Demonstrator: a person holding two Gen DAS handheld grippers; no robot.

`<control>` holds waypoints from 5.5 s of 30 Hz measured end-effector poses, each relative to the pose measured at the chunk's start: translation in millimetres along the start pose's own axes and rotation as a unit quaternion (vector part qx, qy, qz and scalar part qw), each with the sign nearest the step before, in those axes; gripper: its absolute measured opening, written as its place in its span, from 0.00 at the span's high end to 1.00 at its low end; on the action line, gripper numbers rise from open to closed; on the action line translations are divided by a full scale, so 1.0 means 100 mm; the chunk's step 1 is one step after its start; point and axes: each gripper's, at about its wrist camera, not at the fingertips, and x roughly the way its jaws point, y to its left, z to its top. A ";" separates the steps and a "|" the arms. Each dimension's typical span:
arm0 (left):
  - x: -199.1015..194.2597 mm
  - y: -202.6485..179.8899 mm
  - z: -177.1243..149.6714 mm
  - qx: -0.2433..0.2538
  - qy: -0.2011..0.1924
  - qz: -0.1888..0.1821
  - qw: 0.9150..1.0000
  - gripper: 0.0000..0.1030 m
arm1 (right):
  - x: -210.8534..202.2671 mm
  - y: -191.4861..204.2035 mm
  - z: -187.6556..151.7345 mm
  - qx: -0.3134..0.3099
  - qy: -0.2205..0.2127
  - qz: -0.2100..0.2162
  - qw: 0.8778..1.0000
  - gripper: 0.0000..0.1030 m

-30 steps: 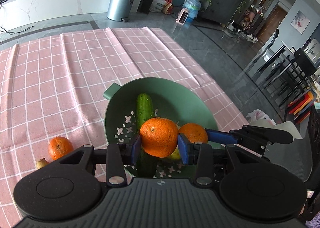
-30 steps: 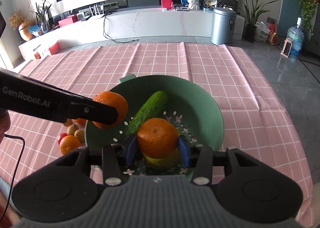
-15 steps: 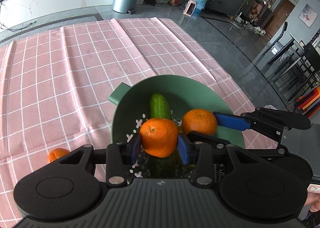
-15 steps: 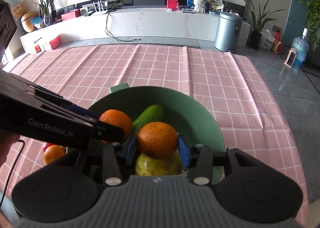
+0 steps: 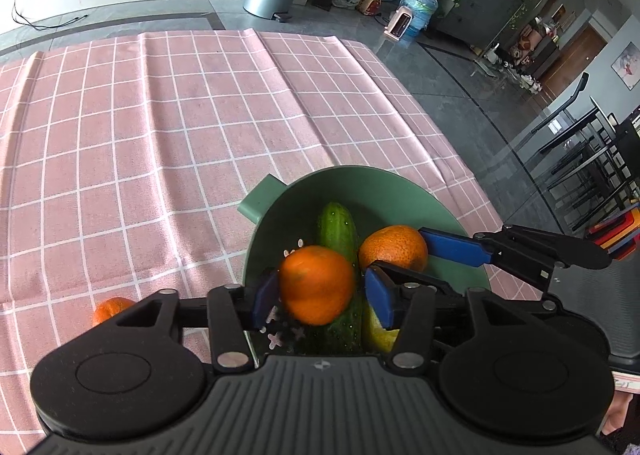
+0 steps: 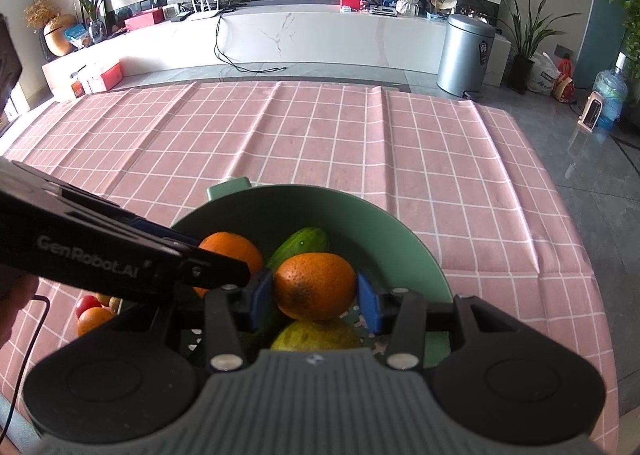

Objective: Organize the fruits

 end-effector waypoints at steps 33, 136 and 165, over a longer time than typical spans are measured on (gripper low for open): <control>-1.36 -0.05 -0.85 0.128 -0.075 0.090 0.985 0.34 | -0.97 0.73 -0.56 0.087 -0.065 0.005 0.994 0.35; -0.78 0.61 -1.03 0.058 -0.046 0.095 0.993 0.73 | -0.31 1.24 -0.85 0.142 0.025 0.049 0.988 0.60; -0.30 -0.48 -0.32 0.154 0.023 0.023 0.988 0.73 | -0.64 0.21 -0.60 0.127 0.023 0.008 0.992 0.60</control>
